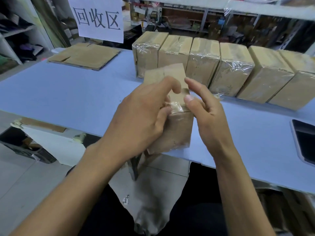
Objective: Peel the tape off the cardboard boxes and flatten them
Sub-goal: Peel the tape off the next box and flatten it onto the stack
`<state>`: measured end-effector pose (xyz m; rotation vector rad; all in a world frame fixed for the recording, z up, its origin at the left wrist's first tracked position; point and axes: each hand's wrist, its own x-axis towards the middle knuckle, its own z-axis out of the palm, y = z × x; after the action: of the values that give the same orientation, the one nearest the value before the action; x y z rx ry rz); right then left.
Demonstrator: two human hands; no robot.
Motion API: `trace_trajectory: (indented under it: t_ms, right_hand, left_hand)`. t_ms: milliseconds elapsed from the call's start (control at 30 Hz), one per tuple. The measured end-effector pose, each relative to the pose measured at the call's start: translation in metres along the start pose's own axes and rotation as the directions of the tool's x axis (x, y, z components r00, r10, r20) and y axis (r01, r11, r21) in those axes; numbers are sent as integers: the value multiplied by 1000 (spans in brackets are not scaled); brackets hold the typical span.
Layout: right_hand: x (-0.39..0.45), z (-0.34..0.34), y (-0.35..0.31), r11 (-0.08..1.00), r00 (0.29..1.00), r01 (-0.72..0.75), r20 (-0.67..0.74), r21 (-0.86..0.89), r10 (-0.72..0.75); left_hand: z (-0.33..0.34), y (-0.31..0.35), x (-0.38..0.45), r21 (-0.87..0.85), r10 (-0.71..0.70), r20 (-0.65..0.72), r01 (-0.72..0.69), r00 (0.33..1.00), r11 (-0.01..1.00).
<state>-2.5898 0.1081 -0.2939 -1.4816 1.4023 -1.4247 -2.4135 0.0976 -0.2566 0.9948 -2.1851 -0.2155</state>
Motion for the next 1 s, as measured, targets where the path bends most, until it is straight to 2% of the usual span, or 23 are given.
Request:
trace_trajectory:
  t_ms: [133, 200, 300, 567, 867, 1000]
  right_hand:
    - [-5, -5, 12, 998, 1000, 26, 1, 63, -26]
    - [-6, -7, 16, 996, 1000, 5, 7, 90, -6]
    - [-6, -7, 19, 994, 1000, -1, 5, 108, 1]
    - [-6, -10, 28, 985, 1000, 7, -13, 174, -5]
    - [-8, -5, 30, 977, 998, 32, -53, 210, -22]
    - [-8, -3, 32, 971, 997, 30, -77, 237, -12]
  left_hand:
    - [-5, -11, 19, 8, 225, 265, -236, 938, 972]
    - [-3, -19, 26, -100, 320, 299, -304, 899, 948]
    - [2, -26, 34, -196, 384, 276, -339, 881, 920]
    - [19, -12, 40, -316, 286, 251, -201, 925, 927]
    - [18, -14, 38, -324, 223, 198, -151, 955, 934]
    - [11, -10, 43, -344, 219, 273, -117, 937, 932]
